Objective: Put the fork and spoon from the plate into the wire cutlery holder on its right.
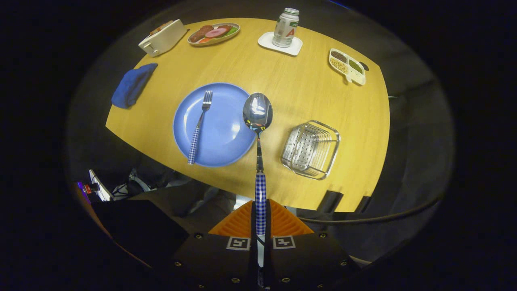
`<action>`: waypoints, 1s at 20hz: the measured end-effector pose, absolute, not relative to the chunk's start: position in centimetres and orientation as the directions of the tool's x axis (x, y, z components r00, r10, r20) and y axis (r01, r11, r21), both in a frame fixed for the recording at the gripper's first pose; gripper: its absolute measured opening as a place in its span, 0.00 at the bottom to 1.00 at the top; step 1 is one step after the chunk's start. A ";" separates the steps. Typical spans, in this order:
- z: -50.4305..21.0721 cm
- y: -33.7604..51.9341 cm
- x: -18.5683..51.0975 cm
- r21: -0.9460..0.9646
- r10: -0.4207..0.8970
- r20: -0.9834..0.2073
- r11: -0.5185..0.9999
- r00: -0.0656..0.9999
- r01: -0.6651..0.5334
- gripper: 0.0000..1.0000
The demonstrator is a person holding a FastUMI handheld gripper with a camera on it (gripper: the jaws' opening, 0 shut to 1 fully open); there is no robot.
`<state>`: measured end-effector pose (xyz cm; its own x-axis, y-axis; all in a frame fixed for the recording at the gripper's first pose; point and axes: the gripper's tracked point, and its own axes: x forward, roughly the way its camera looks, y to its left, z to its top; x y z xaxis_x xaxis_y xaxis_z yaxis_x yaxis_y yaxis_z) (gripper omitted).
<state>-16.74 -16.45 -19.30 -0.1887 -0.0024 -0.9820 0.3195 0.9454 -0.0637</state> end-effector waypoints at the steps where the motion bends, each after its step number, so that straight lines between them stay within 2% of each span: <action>1: -18.6 -17.4 -17.8 -0.077 -0.006 -0.975 0.947 -0.222 0.312 0.06; 8: -18.7 -22.9 -21.9 -0.124 -0.012 -0.896 0.967 -0.443 0.225 0.06; 20: -22.4 -25.2 -20.2 -0.075 0.001 -0.758 0.993 -0.653 0.088 0.06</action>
